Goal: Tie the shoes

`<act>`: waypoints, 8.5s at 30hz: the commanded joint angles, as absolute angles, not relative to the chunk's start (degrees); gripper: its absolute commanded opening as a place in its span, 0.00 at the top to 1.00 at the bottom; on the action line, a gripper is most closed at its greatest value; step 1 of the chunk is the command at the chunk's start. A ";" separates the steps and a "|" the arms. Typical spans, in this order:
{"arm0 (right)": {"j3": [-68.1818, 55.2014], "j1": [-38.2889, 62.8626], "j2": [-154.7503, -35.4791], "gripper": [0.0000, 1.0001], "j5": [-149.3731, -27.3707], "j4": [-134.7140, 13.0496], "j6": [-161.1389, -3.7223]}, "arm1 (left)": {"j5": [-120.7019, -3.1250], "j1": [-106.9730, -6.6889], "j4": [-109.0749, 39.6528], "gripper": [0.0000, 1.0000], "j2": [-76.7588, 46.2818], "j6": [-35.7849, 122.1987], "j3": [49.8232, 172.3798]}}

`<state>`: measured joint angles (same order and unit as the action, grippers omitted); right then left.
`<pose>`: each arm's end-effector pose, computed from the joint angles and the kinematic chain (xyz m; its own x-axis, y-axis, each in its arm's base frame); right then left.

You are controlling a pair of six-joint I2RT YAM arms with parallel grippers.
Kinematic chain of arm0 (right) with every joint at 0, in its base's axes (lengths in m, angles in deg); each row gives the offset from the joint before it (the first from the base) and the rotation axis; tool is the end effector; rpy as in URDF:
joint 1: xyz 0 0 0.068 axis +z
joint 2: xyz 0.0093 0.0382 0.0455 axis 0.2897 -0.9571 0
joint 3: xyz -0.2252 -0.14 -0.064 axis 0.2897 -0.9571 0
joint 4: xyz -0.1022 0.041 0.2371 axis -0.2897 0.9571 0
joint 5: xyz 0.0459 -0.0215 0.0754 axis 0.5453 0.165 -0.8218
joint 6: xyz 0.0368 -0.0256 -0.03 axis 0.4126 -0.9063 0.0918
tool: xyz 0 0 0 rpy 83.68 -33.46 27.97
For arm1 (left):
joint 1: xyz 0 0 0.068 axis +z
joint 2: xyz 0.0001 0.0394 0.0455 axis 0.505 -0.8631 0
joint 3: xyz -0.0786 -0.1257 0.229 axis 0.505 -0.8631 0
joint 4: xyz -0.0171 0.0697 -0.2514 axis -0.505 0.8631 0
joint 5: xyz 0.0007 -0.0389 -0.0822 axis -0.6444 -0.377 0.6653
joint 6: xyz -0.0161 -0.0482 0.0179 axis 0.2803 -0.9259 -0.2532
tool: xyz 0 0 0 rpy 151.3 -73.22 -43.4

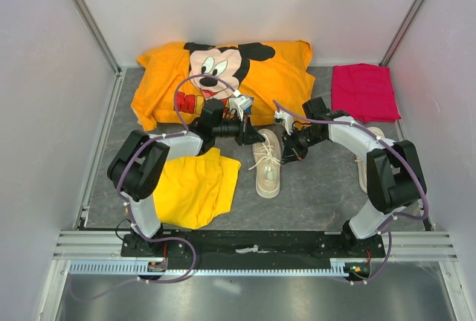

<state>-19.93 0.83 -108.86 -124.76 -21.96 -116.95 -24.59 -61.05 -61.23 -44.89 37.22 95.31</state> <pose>0.2892 0.1182 0.2003 -0.6065 -0.5441 -0.5797 -0.7950 0.4147 0.4426 0.3209 -0.2202 0.1901 -0.5631 0.0888 -0.8216 0.8017 0.2998 -0.5170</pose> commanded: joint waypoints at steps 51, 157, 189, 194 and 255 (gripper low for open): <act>-18.32 0.83 -109.04 1.00 -126.87 -21.70 -116.40 | -18.66 -60.57 -31.20 0.70 -46.53 83.80 100.98; -18.58 0.30 -109.31 1.00 -126.96 -23.20 -114.65 | -28.34 -62.24 -2.02 0.98 -43.10 107.26 106.96; -18.49 -0.93 -108.17 1.00 -128.98 -25.48 -112.62 | -25.35 -69.35 -45.00 0.62 -39.23 74.83 101.07; -18.76 -1.20 -107.90 1.00 -129.25 -25.57 -112.45 | -26.14 -69.44 -44.82 0.62 -41.52 74.65 102.39; -20.08 -1.28 -106.41 1.00 -129.25 -28.73 -109.46 | -22.19 -67.86 -38.14 0.76 -44.95 70.35 106.25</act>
